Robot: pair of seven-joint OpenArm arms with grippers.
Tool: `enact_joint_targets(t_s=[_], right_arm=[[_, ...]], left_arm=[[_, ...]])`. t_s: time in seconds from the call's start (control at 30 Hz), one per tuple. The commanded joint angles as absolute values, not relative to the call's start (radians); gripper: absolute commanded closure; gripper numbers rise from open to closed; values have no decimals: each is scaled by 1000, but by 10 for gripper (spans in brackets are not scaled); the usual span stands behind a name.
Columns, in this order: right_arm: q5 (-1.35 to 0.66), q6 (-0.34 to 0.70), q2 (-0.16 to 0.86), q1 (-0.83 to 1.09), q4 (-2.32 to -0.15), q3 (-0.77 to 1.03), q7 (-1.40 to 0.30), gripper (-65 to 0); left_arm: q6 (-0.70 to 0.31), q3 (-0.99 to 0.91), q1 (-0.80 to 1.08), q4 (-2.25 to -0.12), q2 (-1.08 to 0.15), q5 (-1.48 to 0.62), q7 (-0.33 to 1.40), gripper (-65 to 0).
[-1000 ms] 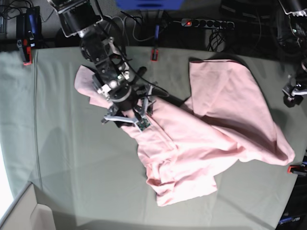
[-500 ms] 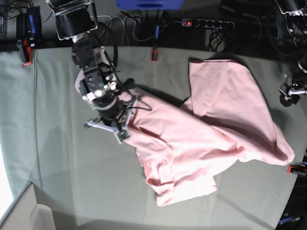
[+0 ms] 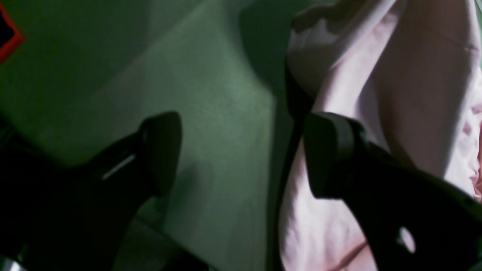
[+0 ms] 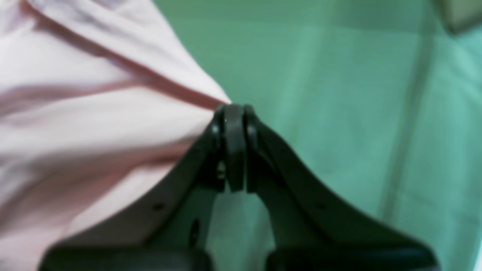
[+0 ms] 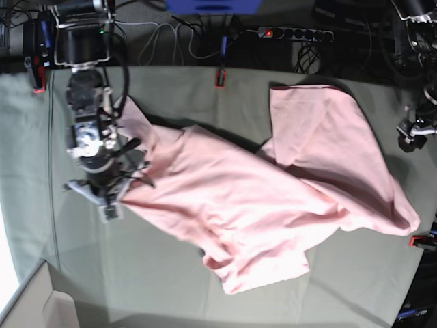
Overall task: Layout the t-shirt on the table in an organized manner, then fold the t-shirt properly
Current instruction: 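Grasp a sleeve with the right gripper and drag it outward to spread, then grasp opposite shirt edges with both grippers and stretch the shirt apart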
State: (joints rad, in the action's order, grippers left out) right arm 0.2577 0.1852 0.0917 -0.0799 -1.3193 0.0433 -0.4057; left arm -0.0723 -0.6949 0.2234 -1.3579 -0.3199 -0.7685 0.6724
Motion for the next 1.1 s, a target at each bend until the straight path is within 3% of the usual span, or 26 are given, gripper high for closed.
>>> enact_joint_targets(t_s=[0.0, 0.27, 0.63, 0.93, 1.07], right_arm=[[262, 180, 101, -96, -1340, 71, -384, 0], [260, 180, 97, -99, -1340, 269, -386, 0], [260, 180, 45, -28, -1443, 278, -394, 0], [260, 180, 19, -16, -1474, 278, -390, -232], [262, 180, 16, -15, -1474, 282, -386, -273]], left_arm=[[-79, -702, 216, -1379, -341, -780, 654, -489], [-79, -699, 216, -1379, -328, -782, 656, -490], [-79, -438, 232, -1389, -257, -771, 651, -496], [-65, -320, 340, -1508, -249, -771, 644, -496], [-67, -344, 348, -1503, -249, -771, 644, -496]])
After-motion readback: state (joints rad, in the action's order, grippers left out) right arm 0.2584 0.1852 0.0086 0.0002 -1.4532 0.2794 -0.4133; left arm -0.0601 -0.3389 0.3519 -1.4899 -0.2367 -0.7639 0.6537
